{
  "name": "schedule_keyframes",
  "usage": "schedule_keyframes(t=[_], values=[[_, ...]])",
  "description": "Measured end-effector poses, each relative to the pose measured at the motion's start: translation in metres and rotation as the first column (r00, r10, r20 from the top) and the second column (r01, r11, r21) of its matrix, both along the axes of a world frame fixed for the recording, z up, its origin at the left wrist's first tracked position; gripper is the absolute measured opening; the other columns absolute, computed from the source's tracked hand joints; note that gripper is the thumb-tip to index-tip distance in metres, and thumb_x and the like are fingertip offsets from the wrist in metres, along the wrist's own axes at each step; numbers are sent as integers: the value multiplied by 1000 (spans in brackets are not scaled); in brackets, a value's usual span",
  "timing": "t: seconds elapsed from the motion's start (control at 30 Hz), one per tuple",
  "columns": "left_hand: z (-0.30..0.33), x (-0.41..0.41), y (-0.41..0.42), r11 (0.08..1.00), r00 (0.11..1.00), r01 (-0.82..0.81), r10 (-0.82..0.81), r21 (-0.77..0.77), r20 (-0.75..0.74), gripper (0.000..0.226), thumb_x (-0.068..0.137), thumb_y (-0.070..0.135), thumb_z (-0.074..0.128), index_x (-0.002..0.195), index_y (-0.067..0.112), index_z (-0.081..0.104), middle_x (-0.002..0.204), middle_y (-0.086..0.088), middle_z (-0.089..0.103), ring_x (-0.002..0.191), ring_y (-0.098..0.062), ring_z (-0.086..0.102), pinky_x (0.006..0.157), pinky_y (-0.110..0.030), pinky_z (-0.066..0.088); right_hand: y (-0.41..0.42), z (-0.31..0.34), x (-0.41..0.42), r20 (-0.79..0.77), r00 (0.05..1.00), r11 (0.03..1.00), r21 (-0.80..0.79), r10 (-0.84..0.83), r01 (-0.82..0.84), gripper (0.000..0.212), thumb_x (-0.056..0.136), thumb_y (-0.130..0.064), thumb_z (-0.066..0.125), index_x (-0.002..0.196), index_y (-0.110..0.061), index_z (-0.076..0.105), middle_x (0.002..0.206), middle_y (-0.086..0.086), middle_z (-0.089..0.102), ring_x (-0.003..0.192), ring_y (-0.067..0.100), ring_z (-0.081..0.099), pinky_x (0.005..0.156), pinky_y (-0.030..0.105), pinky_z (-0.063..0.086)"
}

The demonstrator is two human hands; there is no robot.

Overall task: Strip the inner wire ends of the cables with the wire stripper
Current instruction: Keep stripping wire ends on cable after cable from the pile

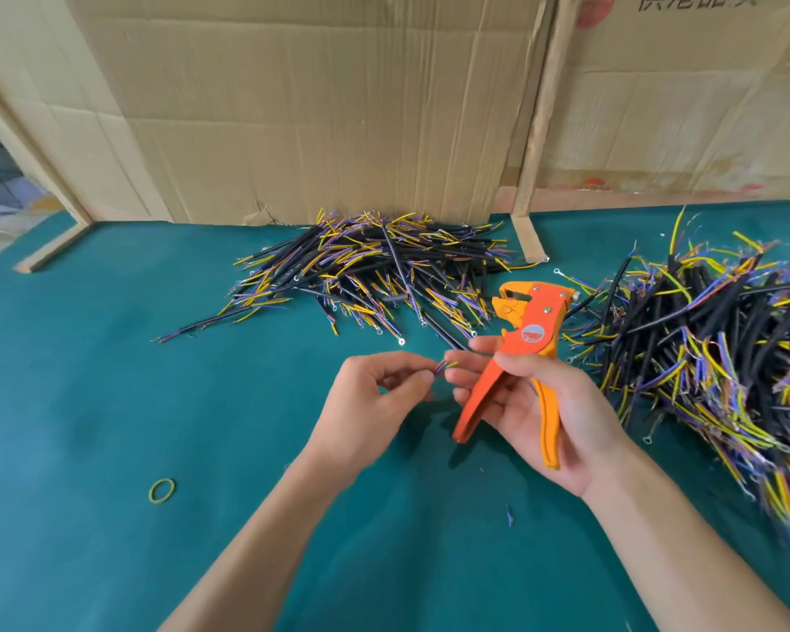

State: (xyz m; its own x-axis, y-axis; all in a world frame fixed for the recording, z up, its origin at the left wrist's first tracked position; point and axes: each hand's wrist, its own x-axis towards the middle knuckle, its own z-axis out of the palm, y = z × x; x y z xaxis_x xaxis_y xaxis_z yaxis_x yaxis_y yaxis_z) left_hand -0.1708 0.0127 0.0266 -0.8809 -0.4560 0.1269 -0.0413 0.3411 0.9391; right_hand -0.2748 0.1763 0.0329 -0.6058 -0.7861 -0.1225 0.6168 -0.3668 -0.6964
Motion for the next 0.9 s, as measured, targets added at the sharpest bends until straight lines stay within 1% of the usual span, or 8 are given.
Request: schedule_keyframes(t=[0.17, 0.27, 0.43, 0.53, 0.67, 0.77, 0.83, 0.9], values=[[-8, 4, -5, 998, 1000, -1, 2, 67, -24, 18, 94, 13, 67, 85, 26, 75, 69, 5, 71, 52, -3, 48, 53, -11, 38, -6, -1, 7, -52, 999, 999, 49, 0, 2, 55, 77, -9, 69, 128, 5, 55, 123, 33, 66, 112, 41, 68, 84, 42, 61], [-11, 2, -3, 995, 999, -19, 22, 93, -29, 18, 95, 12, 63, 84, 22, 74, 70, 1, 71, 54, -8, 48, 55, -21, 41, -13, 3, 9, -75, 997, 997, 70, -8, 13, 56, 74, -9, 70, 126, 5, 55, 123, 33, 66, 113, 42, 68, 83, 41, 61], [-7, 2, -4, 942, 991, -102, 124, 321, -49, 16, 95, 14, 65, 82, 21, 74, 71, -4, 73, 57, -10, 53, 50, -23, 41, -25, 9, 3, -76, 997, 997, 76, -2, 8, 57, 74, -11, 70, 128, 3, 54, 125, 34, 64, 117, 41, 66, 86, 40, 60], [-5, 0, -8, 910, 988, -130, 152, 394, -25, 15, 94, 16, 65, 84, 20, 74, 72, -4, 72, 58, -12, 53, 48, -23, 40, -31, 6, 3, -48, 999, 999, 48, 2, 0, 53, 76, -11, 68, 126, 2, 55, 125, 32, 65, 118, 39, 66, 85, 39, 60], [-5, -4, -10, 895, 986, -152, 166, 420, 4, 14, 95, 18, 63, 84, 20, 72, 70, -1, 70, 56, -11, 50, 46, -18, 37, -35, -1, 0, 11, 1000, 1000, 19, 3, -3, 38, 85, -10, 58, 121, 2, 59, 125, 31, 65, 118, 39, 66, 83, 39, 60], [-5, -5, -13, 899, 992, -114, 129, 423, -7, 15, 92, 20, 63, 79, 26, 68, 66, 4, 61, 55, -11, 44, 44, -15, 32, -33, -4, -4, 3, 1000, 999, 37, 19, -19, 39, 83, -11, 61, 120, 2, 59, 124, 31, 66, 118, 39, 66, 83, 39, 60], [-4, -5, -15, 899, 996, -67, 87, 432, -25, 6, 84, 27, 68, 79, 26, 66, 66, 5, 58, 56, -11, 41, 44, -15, 31, -32, -5, -6, 5, 999, 998, 42, 36, -36, 41, 80, -12, 65, 119, 1, 60, 123, 31, 66, 118, 39, 66, 83, 39, 60], [-4, -4, -17, 907, 997, -48, 71, 419, -39, 12, 80, 30, 75, 83, 22, 66, 66, 5, 58, 55, -11, 41, 46, -15, 32, -32, -5, -7, 7, 999, 998, 41, 46, -46, 40, 78, -13, 67, 116, 0, 61, 123, 31, 66, 117, 40, 67, 83, 40, 60]])
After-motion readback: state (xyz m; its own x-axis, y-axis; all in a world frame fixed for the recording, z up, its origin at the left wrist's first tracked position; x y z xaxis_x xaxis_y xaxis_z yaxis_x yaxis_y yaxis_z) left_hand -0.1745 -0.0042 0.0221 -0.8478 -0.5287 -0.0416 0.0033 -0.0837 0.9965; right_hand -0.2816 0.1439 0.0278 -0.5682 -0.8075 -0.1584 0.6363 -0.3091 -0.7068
